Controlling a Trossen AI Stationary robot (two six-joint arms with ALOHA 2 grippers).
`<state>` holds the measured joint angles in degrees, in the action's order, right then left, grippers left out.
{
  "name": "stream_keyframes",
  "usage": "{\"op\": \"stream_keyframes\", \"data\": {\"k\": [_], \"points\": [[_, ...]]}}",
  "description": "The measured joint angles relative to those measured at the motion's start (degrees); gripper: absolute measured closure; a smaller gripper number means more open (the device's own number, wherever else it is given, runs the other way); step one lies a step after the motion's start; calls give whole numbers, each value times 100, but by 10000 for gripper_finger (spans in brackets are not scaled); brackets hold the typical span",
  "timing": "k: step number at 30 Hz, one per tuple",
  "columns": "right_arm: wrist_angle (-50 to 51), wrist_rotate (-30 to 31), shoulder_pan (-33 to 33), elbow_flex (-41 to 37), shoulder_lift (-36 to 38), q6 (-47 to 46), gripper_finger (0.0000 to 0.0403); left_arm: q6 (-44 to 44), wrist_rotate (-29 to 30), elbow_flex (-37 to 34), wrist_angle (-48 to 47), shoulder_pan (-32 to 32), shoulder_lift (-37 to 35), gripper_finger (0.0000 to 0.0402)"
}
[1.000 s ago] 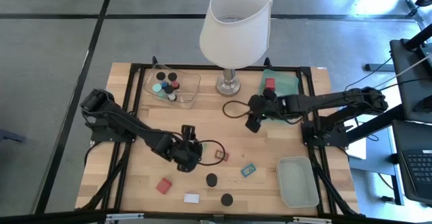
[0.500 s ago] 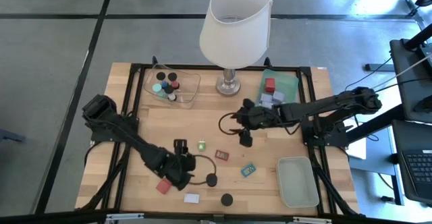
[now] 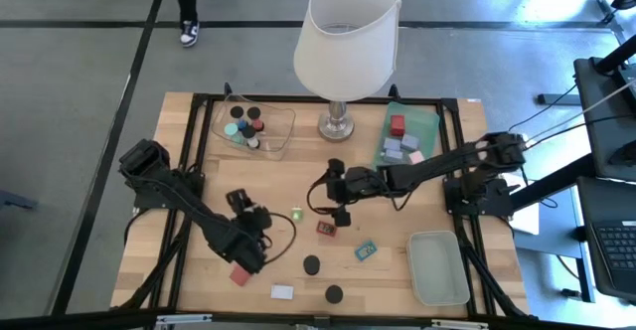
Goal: Pick & Place Office items
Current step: Put the green charger adapter into the green bin
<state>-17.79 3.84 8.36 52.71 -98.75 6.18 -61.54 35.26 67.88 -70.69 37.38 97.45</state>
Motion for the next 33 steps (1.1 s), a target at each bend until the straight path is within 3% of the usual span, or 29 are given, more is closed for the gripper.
{"op": "stream_keyframes", "data": {"k": [7, 15, 21, 26, 33], "points": [[-856, -539, 0, 0, -689, 69, 68, -1149, 169, 0, -1007, 13, 0, 153], [-1885, -1094, -2, 35, -1341, 494, 68, -1334, 483, 0, -1207, 12, 0, 153], [-1971, -1365, -9, 653, -2120, 498, 68, -1377, 668, 0, -1205, 12, 0, 153], [-1767, -1157, -4, 1284, -2683, 503, 68, -1379, 667, 0, -1205, 14, 0, 153], [-887, -523, -7, 1563, -2810, 488, 68, -1480, 669, 0, -1205, 129, 0, 153]]}}
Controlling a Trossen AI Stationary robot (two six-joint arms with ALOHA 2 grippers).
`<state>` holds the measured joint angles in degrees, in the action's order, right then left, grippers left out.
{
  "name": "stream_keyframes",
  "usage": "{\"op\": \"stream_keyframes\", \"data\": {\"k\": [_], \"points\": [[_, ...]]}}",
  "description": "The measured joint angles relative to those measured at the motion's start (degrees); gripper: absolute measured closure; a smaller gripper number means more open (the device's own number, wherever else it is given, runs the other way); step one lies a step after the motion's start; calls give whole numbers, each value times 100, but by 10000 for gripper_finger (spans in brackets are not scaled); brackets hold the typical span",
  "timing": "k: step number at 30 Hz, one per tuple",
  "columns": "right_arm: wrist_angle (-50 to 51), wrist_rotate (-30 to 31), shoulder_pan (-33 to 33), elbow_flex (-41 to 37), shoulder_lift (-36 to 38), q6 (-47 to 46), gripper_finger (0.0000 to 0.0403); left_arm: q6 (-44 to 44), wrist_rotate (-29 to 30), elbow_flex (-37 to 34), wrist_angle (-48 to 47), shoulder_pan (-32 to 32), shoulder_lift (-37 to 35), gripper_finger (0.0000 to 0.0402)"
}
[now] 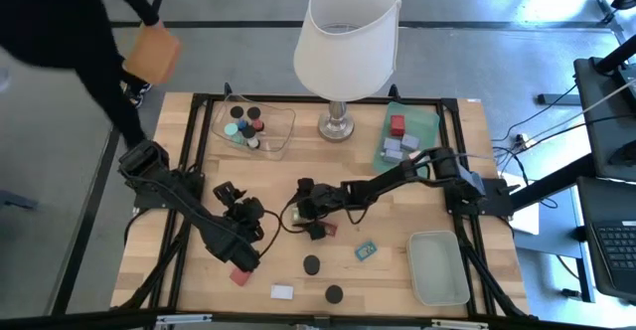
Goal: Pick & Place Office items
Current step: Put the green charger adapter into the green bin
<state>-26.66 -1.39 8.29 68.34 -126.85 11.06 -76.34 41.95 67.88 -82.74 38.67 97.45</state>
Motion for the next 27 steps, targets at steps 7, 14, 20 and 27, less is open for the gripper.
{"op": "stream_keyframes", "data": {"k": [7, 14, 20, 27], "points": [[263, 76, 2, 6, 4, -295, 77, -262, 0, 0, 0, 186, 0, 153], [290, 56, 2, 6, 8, -306, 134, -334, 4, 0, 0, 217, 0, 153], [311, 57, 2, 6, 27, -305, 143, -347, 7, 0, 0, 217, 0, 153], [908, 114, -42, -4, 595, -512, 130, -347, 7, 0, -2, 217, 0, 153]]}}
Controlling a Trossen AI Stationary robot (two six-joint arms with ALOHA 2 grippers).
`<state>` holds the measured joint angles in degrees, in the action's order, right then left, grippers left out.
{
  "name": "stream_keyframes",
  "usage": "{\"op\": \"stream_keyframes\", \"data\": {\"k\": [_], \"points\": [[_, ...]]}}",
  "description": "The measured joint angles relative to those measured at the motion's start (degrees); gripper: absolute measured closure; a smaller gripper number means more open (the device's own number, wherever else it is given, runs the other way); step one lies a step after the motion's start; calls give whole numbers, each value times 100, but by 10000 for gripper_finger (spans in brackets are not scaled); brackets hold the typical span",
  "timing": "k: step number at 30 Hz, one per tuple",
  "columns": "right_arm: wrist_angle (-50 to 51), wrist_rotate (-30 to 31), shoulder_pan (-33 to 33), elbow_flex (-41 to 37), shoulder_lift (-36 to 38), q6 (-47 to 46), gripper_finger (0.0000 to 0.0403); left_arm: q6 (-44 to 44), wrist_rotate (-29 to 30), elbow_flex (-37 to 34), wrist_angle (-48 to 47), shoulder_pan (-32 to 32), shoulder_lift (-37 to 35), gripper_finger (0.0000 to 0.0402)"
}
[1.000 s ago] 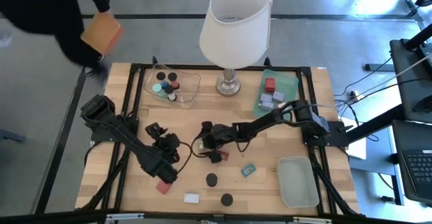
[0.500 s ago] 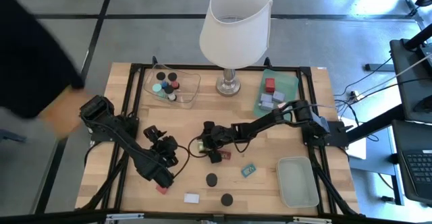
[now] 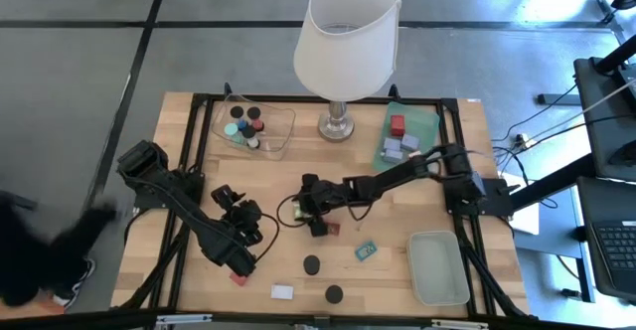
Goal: Pick & Place Office items
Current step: Put the green charger adapter into the green bin
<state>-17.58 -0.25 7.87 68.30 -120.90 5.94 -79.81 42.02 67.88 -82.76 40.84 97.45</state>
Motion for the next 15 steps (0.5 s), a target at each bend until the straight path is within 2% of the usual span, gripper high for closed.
{"op": "stream_keyframes", "data": {"k": [4, 8, 12, 15], "points": [[780, 0, -74, 6, 485, -73, 143, 0, -2, 0, 0, 0, 0, 153], [1506, -4, -167, -92, 1082, 201, 138, 0, -2, 0, 5, 0, 0, 153], [1884, 50, -358, -574, 1840, 179, 121, 0, -4, 0, 28, 9, 0, 153], [1981, 460, -519, -1071, 2570, 88, 124, 0, 0, 0, 39, 25, 0, 153]]}}
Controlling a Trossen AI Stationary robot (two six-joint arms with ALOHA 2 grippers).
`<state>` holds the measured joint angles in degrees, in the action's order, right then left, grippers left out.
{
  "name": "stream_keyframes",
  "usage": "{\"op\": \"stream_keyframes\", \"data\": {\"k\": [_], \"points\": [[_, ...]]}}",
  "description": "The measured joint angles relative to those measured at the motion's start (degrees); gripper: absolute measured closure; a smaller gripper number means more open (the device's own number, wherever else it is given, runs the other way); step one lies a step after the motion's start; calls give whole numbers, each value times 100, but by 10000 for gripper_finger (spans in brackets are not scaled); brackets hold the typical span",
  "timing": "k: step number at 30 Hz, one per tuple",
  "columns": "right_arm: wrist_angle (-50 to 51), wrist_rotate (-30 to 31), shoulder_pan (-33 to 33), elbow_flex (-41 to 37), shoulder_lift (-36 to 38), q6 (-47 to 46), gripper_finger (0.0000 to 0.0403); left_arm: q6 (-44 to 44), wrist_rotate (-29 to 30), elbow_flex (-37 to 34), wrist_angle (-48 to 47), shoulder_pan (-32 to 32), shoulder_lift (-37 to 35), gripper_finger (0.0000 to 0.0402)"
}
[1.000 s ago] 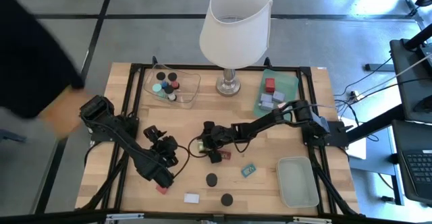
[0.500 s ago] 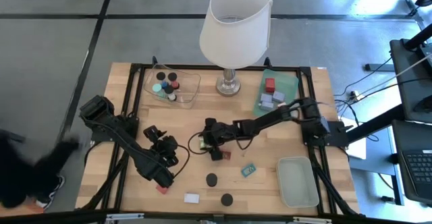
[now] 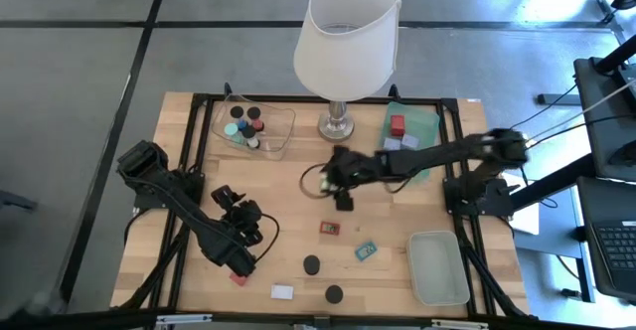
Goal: Pick & Place Office items
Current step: Put the green charger adapter into the green bin
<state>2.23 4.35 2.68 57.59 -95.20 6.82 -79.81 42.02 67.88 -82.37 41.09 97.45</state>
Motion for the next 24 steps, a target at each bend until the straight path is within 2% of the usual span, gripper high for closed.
{"op": "stream_keyframes", "data": {"k": [7, 13, 17, 24], "points": [[67, 963, -357, -1573, 1832, -613, 133, -2, 50, 0, 11, 17, 0, 153], [84, 1853, -568, -2847, 3002, -1484, 129, -1, 320, 0, 5, 6, 0, 153], [124, 2226, -721, -3326, 3429, -2113, 130, 0, 608, 0, -11, 3, 0, 153], [560, 2867, -1066, -3426, 3543, -3203, 130, 3, 802, 0, -15, -5, 0, 153]]}}
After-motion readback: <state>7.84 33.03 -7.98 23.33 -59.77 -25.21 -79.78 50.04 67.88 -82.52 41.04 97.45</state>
